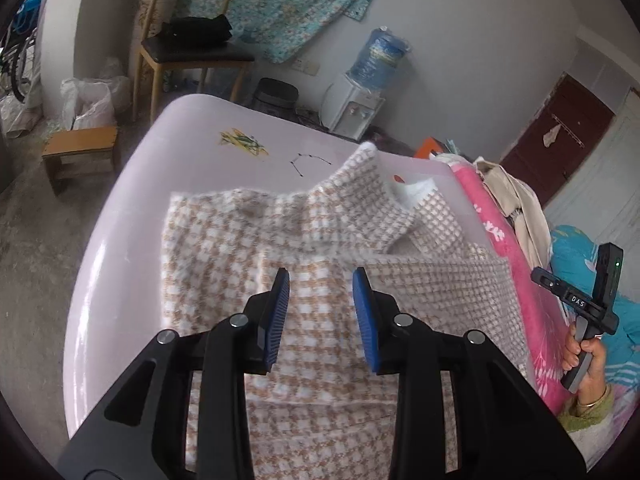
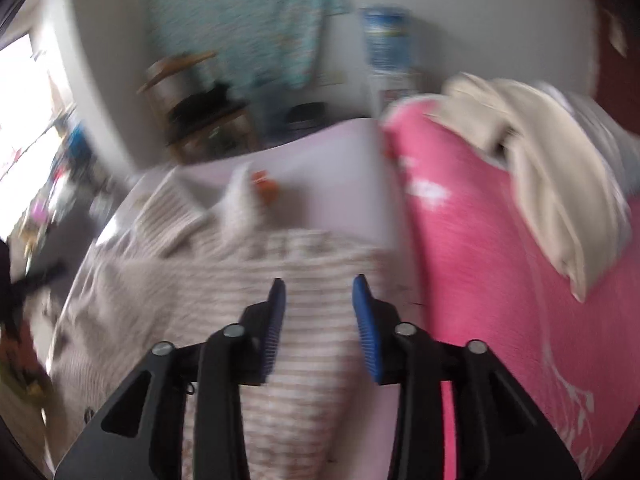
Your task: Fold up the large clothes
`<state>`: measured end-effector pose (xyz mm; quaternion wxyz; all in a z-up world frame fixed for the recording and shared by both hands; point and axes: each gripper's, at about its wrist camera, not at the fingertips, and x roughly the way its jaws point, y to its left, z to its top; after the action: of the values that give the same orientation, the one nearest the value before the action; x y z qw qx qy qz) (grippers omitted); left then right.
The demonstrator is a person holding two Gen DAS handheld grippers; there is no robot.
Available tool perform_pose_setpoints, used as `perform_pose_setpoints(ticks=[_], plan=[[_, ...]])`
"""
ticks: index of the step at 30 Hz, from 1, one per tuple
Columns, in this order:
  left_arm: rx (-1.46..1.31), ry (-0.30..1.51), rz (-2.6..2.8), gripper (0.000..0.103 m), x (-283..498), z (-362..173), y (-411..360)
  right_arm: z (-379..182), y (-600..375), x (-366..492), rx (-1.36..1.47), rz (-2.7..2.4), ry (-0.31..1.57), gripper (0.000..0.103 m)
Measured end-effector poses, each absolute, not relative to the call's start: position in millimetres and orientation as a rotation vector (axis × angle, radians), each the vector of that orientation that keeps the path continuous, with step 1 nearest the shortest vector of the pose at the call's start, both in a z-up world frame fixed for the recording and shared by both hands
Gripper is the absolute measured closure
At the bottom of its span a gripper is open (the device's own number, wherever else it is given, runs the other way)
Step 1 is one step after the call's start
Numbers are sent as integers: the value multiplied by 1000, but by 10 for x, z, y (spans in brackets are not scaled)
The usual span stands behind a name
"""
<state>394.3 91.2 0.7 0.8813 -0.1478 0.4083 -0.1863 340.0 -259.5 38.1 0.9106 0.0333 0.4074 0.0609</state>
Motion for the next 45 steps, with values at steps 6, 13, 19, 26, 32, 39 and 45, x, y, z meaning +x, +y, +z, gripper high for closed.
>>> perform_pose_setpoints(ticks=[6,13,19,26,32,39,45], plan=[[-210,982,-369,72,4066,-351,489,-149,-2475,3756,-51,85,1021,64],[-229,961,-383,72,3997,-407,568,90,-3071,3310,15,-75,979,81],[-231,956,-377,66,4007,-403,532,218,-2571,2609,-128,111,943,43],[-244,960,-366,65,4007,-388,516,-270,-2504,2589,-356,-81,1025,43],[-245,959,-375,65,3922,-393,519,-323,-2915,2548,-143,-33,1022,38],[-245,930,-366,65,3873,-275,591,0,-2701,2325,-206,59,1004,36],[-174,895,-451,65,3834,-94,317,458,-2537,2367,-25,226,848,34]])
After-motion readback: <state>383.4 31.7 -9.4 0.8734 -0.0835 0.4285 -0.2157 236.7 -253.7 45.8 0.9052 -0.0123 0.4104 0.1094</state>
